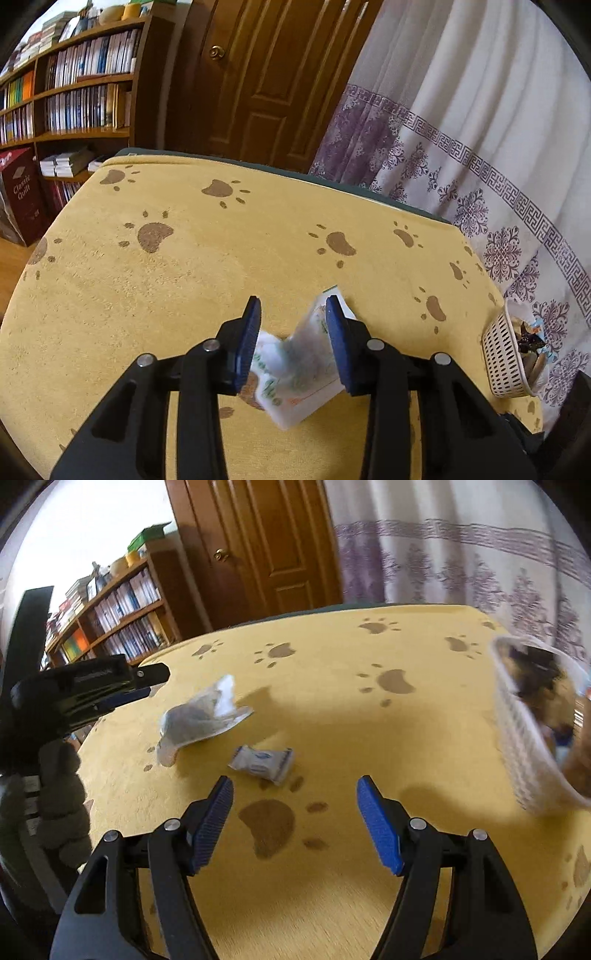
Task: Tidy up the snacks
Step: 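Grasp the small white-and-blue packet with right tool while left tool holds the green packet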
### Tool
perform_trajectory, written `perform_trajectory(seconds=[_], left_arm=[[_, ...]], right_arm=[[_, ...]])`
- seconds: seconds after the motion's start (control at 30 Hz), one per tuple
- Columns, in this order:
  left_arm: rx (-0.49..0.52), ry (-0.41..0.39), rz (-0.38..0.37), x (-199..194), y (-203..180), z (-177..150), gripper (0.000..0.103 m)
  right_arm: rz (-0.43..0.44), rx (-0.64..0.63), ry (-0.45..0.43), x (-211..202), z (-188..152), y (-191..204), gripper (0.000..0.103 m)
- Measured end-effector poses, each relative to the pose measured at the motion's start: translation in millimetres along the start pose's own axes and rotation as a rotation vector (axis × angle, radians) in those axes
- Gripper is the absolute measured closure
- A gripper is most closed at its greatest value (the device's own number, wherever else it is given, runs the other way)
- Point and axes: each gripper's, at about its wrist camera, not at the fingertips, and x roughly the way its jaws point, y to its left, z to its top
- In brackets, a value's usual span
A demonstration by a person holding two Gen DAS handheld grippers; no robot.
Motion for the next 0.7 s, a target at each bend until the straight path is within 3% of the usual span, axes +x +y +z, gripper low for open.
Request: perform_trajectory(seconds=[0.27, 0.37, 0.7], left_arm=[[-0.042, 0.003, 0.045, 0, 24, 7, 0.061], [-0.042, -0.003, 0.062, 0, 28, 6, 0.038], [-0.054, 0.010, 0.090, 4, 34, 4, 0.036]], right_arm=[[0.031, -0.105, 0.060, 49, 27, 19, 0.032], [0.059, -0.095, 0.104, 62, 28, 15, 0.036], [0.100, -0.229, 0.138, 38, -3, 38, 0.056]])
